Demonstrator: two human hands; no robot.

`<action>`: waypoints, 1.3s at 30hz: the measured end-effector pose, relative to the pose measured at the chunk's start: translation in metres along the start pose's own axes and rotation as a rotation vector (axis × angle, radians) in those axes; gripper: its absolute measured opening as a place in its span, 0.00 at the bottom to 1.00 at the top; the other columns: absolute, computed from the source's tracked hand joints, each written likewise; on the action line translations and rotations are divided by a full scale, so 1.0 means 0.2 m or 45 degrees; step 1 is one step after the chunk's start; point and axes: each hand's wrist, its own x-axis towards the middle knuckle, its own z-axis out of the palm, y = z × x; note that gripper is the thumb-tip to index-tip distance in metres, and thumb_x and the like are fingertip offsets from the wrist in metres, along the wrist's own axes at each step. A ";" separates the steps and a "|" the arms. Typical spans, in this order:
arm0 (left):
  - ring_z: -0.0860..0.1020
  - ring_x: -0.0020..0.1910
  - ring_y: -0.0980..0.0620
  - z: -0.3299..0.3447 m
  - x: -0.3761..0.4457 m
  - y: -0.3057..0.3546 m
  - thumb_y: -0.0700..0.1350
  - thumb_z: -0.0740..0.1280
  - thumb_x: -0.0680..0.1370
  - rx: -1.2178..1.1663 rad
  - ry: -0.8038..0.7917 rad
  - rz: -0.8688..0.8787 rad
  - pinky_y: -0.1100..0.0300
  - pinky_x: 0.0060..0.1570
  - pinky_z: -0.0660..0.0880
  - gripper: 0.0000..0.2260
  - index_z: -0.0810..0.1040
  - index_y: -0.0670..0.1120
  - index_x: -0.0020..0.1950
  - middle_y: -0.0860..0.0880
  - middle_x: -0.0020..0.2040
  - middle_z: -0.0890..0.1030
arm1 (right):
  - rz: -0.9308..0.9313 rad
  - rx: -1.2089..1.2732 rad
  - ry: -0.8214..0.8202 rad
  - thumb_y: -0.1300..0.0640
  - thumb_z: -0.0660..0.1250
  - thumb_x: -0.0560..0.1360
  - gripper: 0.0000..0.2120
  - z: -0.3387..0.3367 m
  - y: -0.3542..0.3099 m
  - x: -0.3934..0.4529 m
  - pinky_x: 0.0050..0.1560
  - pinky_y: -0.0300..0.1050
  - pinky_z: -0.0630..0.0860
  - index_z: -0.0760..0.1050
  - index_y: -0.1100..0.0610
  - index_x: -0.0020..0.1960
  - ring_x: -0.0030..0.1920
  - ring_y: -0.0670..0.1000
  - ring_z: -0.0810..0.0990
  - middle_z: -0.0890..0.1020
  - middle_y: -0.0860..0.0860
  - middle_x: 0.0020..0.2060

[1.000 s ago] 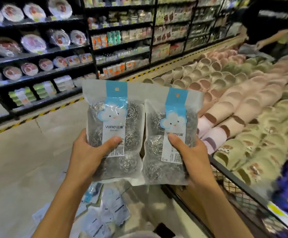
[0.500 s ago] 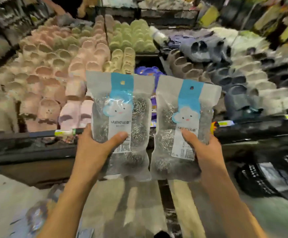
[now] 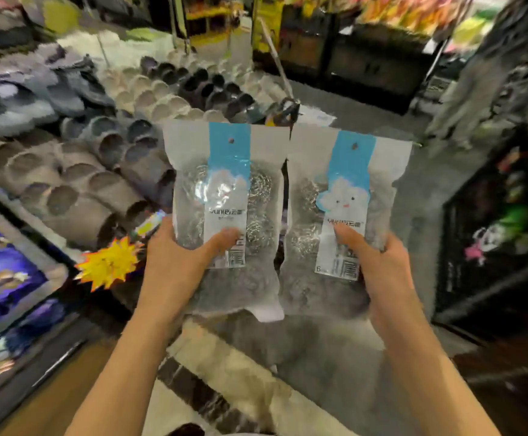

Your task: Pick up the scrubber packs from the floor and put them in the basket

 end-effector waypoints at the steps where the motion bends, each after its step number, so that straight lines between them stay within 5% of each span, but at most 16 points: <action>1: 0.87 0.50 0.52 0.13 0.06 0.02 0.50 0.83 0.67 0.000 -0.046 -0.004 0.44 0.52 0.83 0.24 0.81 0.51 0.60 0.53 0.51 0.88 | -0.004 -0.001 0.059 0.51 0.79 0.72 0.16 -0.09 -0.01 0.06 0.51 0.55 0.85 0.82 0.52 0.58 0.46 0.52 0.89 0.89 0.49 0.46; 10: 0.85 0.49 0.55 1.00 0.58 0.04 0.52 0.83 0.66 0.089 -0.412 -0.007 0.48 0.52 0.83 0.25 0.80 0.51 0.59 0.54 0.51 0.86 | -0.045 0.026 0.454 0.51 0.76 0.74 0.12 -0.49 -0.04 0.57 0.51 0.54 0.84 0.81 0.46 0.57 0.47 0.50 0.89 0.89 0.48 0.48; 15: 0.84 0.43 0.62 1.37 0.88 0.06 0.49 0.82 0.68 0.065 -0.536 -0.010 0.66 0.37 0.78 0.20 0.78 0.52 0.55 0.55 0.50 0.84 | 0.009 0.038 0.551 0.51 0.75 0.75 0.13 -0.58 -0.12 0.92 0.50 0.54 0.85 0.81 0.49 0.59 0.48 0.53 0.89 0.89 0.49 0.47; 20: 0.84 0.49 0.58 1.75 1.21 0.14 0.50 0.82 0.68 0.049 -0.673 -0.017 0.62 0.44 0.78 0.24 0.78 0.51 0.61 0.55 0.52 0.85 | 0.031 0.017 0.620 0.51 0.75 0.75 0.12 -0.66 -0.23 1.31 0.45 0.47 0.83 0.80 0.49 0.58 0.46 0.50 0.89 0.89 0.48 0.46; 26: 0.85 0.52 0.54 2.20 1.55 0.20 0.50 0.83 0.65 0.039 -0.690 -0.029 0.50 0.52 0.82 0.27 0.78 0.51 0.61 0.55 0.53 0.85 | 0.016 0.019 0.618 0.54 0.74 0.76 0.11 -0.80 -0.31 1.81 0.36 0.36 0.81 0.80 0.50 0.57 0.44 0.46 0.88 0.89 0.47 0.45; 32: 0.85 0.48 0.58 2.66 1.87 0.14 0.50 0.82 0.67 0.069 -0.567 -0.043 0.60 0.43 0.80 0.23 0.78 0.53 0.58 0.56 0.51 0.85 | 0.035 -0.053 0.516 0.51 0.77 0.73 0.13 -0.98 -0.34 2.47 0.48 0.50 0.84 0.80 0.47 0.57 0.47 0.50 0.88 0.89 0.50 0.48; 39: 0.86 0.48 0.52 3.17 2.23 0.24 0.55 0.80 0.61 0.072 -0.326 -0.116 0.53 0.45 0.81 0.26 0.79 0.51 0.56 0.52 0.50 0.86 | 0.055 -0.066 0.260 0.54 0.75 0.75 0.13 -1.17 -0.47 3.34 0.45 0.44 0.83 0.81 0.48 0.59 0.46 0.46 0.88 0.89 0.45 0.47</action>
